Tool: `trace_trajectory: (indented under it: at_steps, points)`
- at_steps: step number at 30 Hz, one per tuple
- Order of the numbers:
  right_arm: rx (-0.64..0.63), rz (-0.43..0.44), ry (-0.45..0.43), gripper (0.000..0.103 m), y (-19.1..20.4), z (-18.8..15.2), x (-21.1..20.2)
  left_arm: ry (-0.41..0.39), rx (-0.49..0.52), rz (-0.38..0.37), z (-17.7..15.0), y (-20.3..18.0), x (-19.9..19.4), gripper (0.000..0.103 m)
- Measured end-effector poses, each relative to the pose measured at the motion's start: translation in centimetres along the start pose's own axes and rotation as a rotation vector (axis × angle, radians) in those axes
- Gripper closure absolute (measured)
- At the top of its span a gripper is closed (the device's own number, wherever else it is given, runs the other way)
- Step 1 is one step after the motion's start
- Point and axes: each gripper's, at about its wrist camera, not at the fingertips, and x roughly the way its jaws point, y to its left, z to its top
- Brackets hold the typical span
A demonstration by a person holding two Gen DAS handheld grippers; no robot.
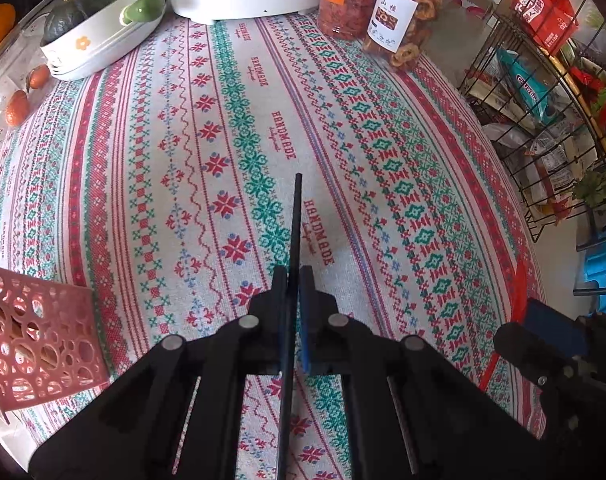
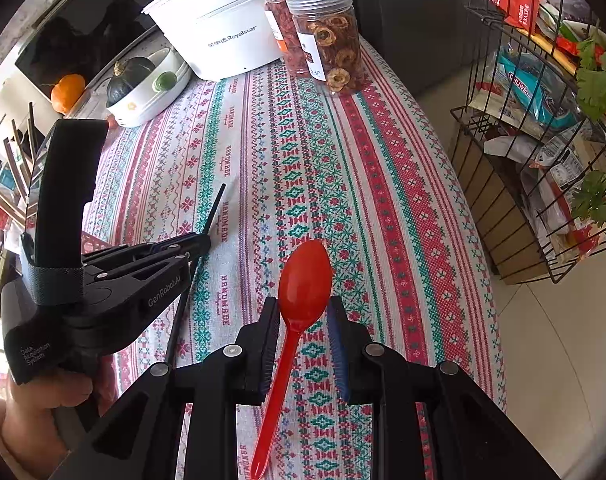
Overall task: Organize utensils
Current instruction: 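Grasp the black chopstick with the left gripper and lift while the right holds the red spoon, then lower the black chopstick into the basket and open the left gripper while the right carries the red spoon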
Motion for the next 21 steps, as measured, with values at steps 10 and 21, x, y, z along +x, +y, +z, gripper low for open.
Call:
trace_trajectory:
  at_steps: [10, 21]
  points:
    - [-0.031, 0.018, -0.074, 0.078, 1.1, -0.9, -3.1, -0.147, 0.045, -0.070, -4.8, 1.5, -8.4, 0.097]
    - [-0.082, 0.044, -0.174, 0.078, 4.3, -2.1, -6.6, -0.368, 0.007, -0.130, -10.0, 7.2, -16.0, 0.097]
